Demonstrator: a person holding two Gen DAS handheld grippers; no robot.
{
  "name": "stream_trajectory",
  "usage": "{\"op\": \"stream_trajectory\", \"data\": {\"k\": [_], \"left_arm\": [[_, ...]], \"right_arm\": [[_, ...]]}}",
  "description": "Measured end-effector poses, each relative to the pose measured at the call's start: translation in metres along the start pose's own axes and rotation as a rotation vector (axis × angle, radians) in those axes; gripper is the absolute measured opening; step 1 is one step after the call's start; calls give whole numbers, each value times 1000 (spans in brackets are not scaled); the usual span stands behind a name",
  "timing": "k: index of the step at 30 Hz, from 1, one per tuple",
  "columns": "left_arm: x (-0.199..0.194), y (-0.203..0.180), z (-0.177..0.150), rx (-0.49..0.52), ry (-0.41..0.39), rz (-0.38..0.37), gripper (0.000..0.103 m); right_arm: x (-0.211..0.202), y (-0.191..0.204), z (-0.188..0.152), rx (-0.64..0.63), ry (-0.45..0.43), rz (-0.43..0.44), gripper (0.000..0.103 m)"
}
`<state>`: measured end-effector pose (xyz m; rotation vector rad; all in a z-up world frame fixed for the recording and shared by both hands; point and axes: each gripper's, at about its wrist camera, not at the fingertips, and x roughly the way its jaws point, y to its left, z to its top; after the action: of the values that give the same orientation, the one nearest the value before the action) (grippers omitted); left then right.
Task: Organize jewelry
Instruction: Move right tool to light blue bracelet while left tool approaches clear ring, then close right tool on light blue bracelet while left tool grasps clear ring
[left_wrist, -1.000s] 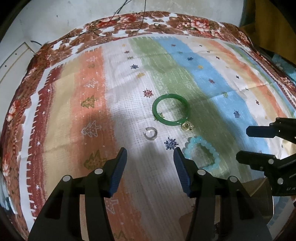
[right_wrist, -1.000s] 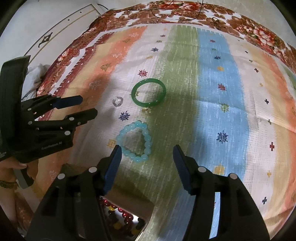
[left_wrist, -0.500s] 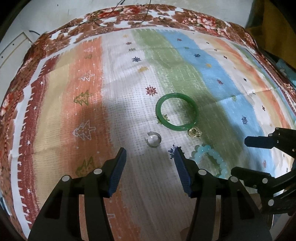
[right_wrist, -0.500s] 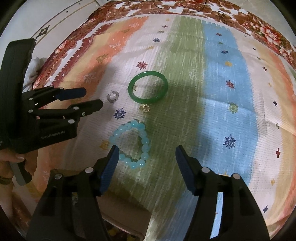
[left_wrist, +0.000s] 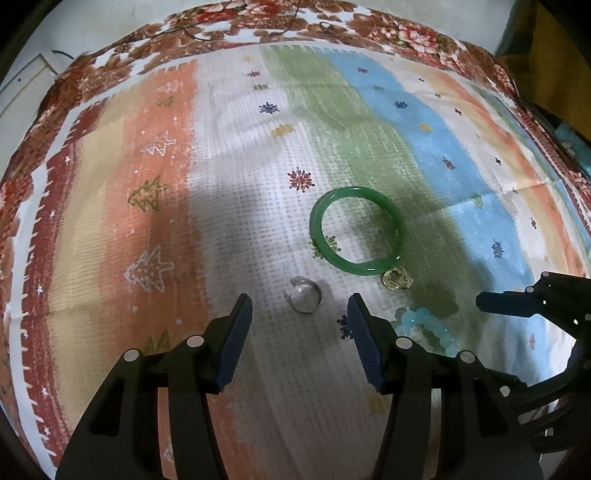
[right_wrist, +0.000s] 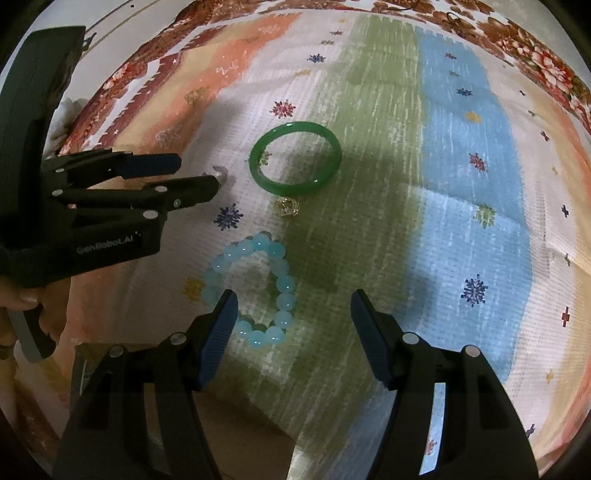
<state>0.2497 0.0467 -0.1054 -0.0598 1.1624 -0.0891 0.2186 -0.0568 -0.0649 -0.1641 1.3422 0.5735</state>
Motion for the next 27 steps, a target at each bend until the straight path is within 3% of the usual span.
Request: {"op": "stream_trajectory", "data": {"k": [5, 11, 12, 15, 16, 18, 19, 21, 27], "left_arm": [[9, 5, 3, -12, 15, -7, 54], [19, 3, 5, 2, 32, 3, 52], [21, 3, 5, 7, 32, 8, 52], [22, 2, 4, 24, 26, 18, 48], [22, 2, 4, 30, 25, 25, 43], [22, 3, 4, 37, 23, 33, 29], [21, 3, 4, 38, 25, 36, 20], [21, 3, 4, 41, 26, 35, 20], [16, 7, 2, 20, 17, 15, 20]], "right_arm": [[8, -1, 1, -4, 18, -7, 64], [17, 1, 3, -24, 37, -28, 56], [17, 0, 3, -25, 38, -36, 51], [18, -1, 3, -30, 37, -56, 43], [18, -1, 3, -29, 38, -57, 41], [18, -1, 2, -34, 39, -61, 26], [19, -1, 2, -35, 41, -58, 23], [19, 1, 2, -42, 44, -49, 13], [15, -1, 1, -38, 37, -41, 13]]}}
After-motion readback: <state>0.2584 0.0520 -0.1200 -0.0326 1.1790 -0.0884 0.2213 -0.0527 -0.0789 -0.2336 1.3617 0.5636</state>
